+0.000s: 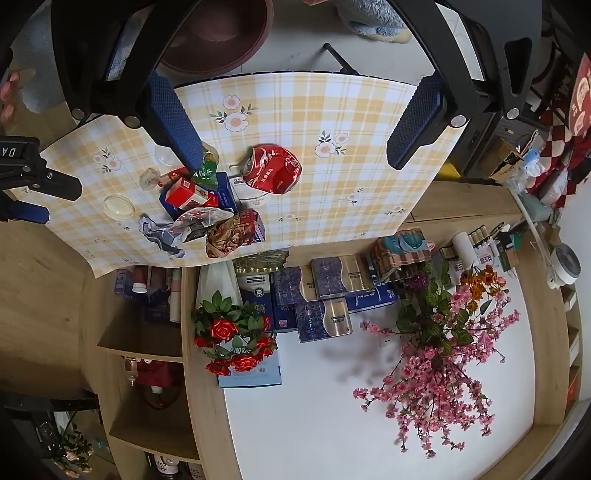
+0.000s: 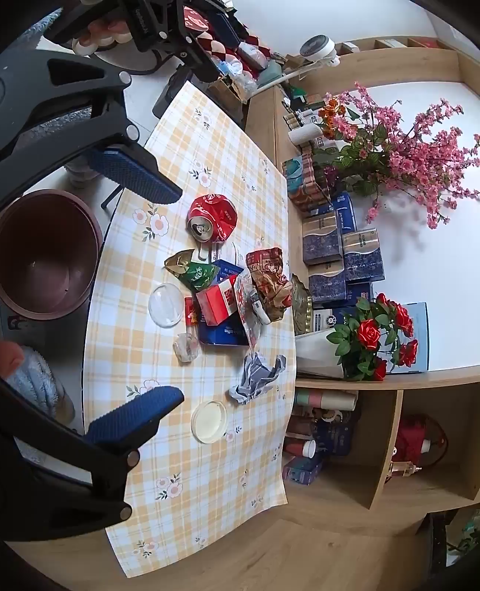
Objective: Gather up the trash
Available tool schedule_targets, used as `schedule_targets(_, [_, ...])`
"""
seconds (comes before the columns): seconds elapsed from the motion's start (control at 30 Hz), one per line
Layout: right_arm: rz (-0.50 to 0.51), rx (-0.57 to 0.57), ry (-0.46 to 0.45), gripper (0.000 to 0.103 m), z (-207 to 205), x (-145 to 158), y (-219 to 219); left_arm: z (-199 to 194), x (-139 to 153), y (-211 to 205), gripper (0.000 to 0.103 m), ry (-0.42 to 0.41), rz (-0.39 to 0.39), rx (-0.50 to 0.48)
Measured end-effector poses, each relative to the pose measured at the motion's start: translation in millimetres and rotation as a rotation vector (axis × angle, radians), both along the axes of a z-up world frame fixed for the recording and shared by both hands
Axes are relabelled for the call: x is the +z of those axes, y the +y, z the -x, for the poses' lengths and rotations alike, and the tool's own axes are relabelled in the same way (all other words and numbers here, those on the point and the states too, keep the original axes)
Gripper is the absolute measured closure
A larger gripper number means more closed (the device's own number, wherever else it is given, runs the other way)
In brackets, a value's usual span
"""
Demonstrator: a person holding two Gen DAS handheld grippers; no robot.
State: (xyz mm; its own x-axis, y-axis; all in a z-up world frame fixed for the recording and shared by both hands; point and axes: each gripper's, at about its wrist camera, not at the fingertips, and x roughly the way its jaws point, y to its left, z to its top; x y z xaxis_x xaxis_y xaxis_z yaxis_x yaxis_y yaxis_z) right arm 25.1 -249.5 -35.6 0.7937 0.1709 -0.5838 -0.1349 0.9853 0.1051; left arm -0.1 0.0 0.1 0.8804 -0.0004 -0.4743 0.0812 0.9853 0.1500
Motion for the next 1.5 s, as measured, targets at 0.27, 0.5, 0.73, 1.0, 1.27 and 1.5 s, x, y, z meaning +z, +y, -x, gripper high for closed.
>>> schedule_targets(0.27, [0.007, -0.002, 0.000, 0.006, 0, -1, 2, 0, 0, -1, 0.005, 0.001, -0.002, 0.004])
schedule_targets(0.5, [0.011, -0.001, 0.004, 0.006, 0, 1, 2, -1, -5, -3, 0.005, 0.000, 0.002, 0.005])
schedule_targets(0.73, [0.007, -0.009, 0.003, 0.006, 2, -3, 0, -2, -5, 0, 0.005, 0.004, 0.014, 0.001])
schedule_targets(1.0, [0.012, -0.014, 0.000, 0.006, 5, 1, -2, -1, -5, -1, 0.005, 0.003, 0.016, 0.001])
schedule_targets(1.27, [0.012, -0.014, 0.000, 0.006, 5, 0, -2, -2, -3, -9, 0.005, 0.003, 0.016, -0.002])
schedule_targets(1.5, [0.014, -0.013, 0.001, 0.006, 5, 0, -2, -2, -3, -11, 0.005, 0.001, 0.016, -0.003])
